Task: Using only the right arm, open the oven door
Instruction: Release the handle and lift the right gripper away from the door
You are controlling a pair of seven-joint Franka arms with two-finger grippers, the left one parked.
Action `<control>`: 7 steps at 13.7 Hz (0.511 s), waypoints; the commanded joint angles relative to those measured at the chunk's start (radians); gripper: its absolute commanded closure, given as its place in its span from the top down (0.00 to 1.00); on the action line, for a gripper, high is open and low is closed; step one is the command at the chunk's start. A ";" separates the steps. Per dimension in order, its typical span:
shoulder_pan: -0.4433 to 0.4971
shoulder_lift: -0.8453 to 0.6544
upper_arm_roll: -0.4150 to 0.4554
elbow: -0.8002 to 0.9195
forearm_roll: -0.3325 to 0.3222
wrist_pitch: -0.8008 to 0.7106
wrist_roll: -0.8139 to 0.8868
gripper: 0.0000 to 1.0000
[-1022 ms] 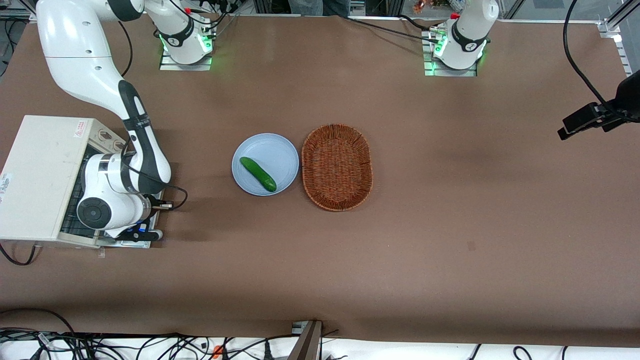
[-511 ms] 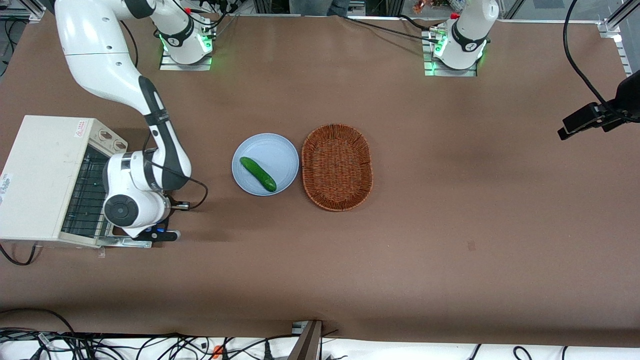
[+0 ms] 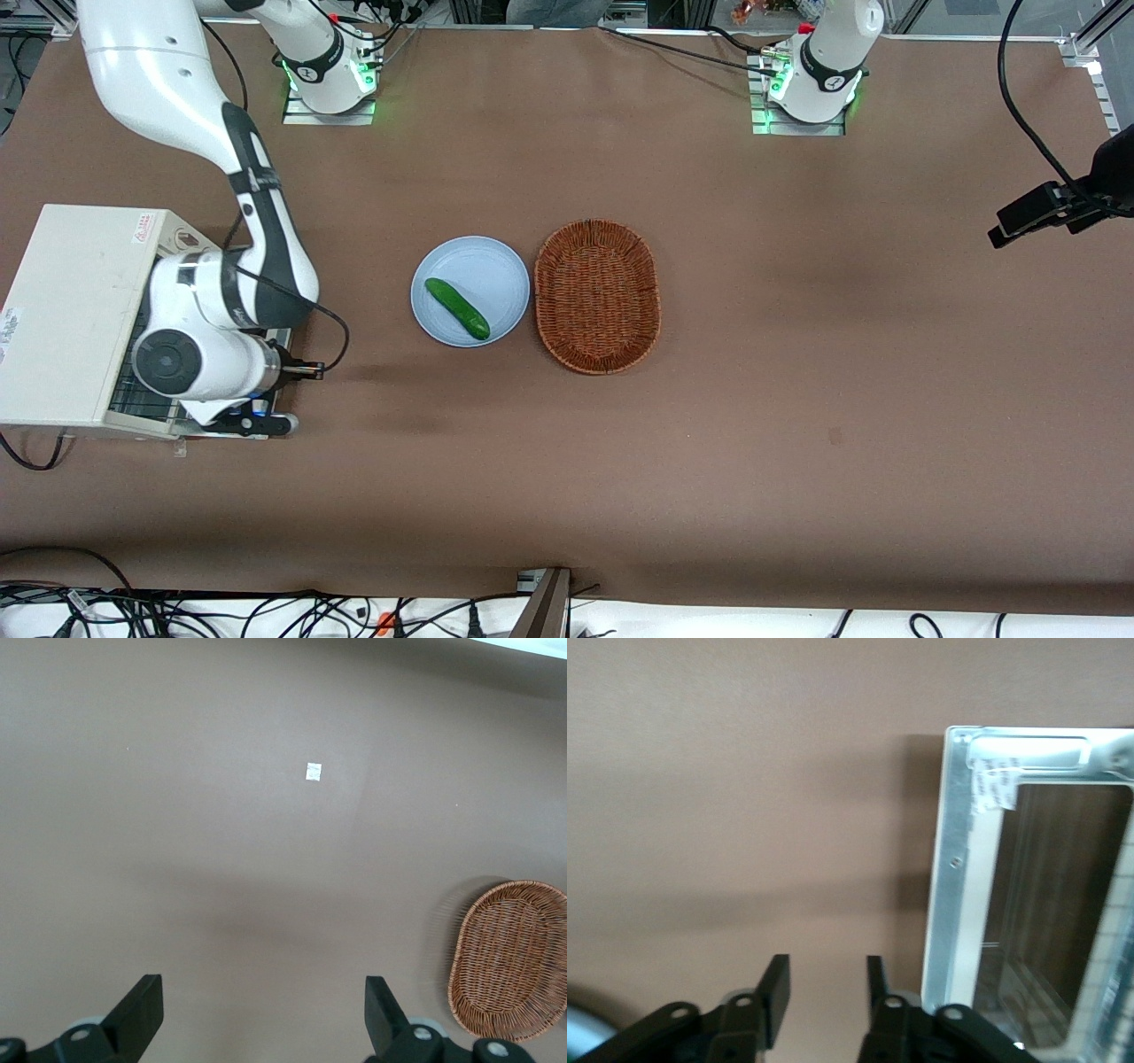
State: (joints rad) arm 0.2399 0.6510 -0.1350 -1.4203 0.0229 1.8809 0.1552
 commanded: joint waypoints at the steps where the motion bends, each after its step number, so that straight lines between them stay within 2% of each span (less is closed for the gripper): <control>1: -0.004 -0.106 -0.005 -0.020 0.023 -0.089 -0.028 1.00; 4: -0.019 -0.209 -0.012 -0.019 0.023 -0.178 -0.045 1.00; 7: -0.027 -0.318 -0.035 -0.019 0.020 -0.265 -0.144 1.00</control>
State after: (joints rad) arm 0.2222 0.4128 -0.1575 -1.4139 0.0242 1.6639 0.0770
